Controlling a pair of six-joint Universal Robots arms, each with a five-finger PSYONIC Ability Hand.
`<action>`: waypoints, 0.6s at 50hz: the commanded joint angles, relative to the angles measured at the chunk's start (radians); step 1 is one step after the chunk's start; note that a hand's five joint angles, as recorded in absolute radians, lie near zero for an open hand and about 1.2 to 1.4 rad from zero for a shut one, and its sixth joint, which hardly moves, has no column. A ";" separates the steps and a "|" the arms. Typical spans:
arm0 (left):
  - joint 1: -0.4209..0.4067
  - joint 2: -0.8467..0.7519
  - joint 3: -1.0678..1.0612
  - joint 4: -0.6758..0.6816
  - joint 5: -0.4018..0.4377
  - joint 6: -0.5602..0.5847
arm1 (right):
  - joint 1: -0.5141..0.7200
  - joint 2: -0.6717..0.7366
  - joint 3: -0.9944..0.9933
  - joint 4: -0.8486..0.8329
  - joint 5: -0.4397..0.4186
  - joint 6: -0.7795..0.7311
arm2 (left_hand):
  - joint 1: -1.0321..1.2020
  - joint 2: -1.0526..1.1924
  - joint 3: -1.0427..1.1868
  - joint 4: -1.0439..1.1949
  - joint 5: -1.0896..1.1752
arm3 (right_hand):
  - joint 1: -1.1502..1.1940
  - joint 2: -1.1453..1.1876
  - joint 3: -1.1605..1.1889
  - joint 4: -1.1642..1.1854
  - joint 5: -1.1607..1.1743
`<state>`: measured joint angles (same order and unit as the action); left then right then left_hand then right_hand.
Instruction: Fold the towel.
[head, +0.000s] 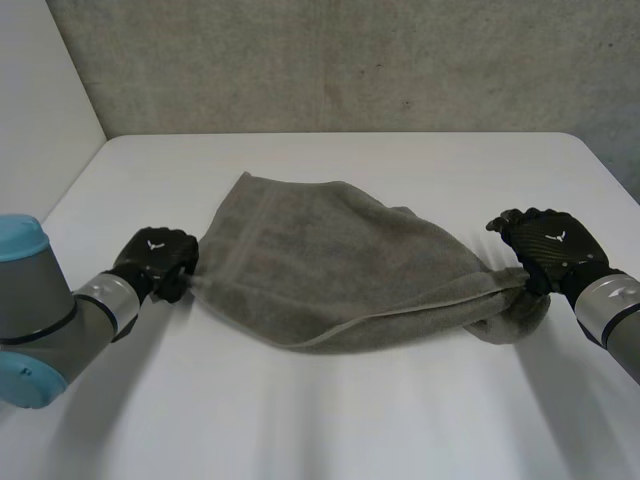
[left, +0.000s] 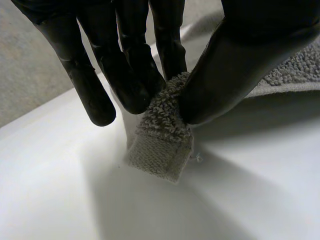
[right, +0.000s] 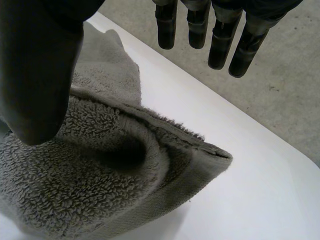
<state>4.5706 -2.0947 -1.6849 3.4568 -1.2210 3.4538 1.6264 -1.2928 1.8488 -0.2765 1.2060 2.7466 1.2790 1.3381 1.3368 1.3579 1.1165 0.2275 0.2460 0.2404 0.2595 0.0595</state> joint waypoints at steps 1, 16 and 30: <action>0.010 0.056 -0.028 -0.001 0.001 -0.070 | -0.006 -0.005 -0.005 -0.001 0.001 0.002 | 0.117 0.058 0.060 0.038 0.105 | -0.053 -0.071 -0.066 -0.085 -0.060; 0.036 0.143 -0.114 -0.002 0.008 -0.062 | -0.065 -0.013 -0.209 0.293 -0.026 -0.001 | 0.117 0.058 0.060 0.038 0.105 | -0.053 -0.071 -0.066 -0.085 -0.060; 0.076 0.153 -0.127 -0.002 0.014 -0.062 | -0.068 0.164 -0.387 0.447 -0.043 -0.096 | 0.117 0.058 0.060 0.038 0.105 | 0.072 0.053 0.059 0.040 0.065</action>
<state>4.6358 -1.9393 -1.8126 3.4545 -1.2084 3.3920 1.5567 -1.1653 1.4825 0.1775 1.1554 2.6862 1.2828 1.3399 1.3401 1.3591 1.1165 0.2757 0.2505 0.2686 0.2621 0.1096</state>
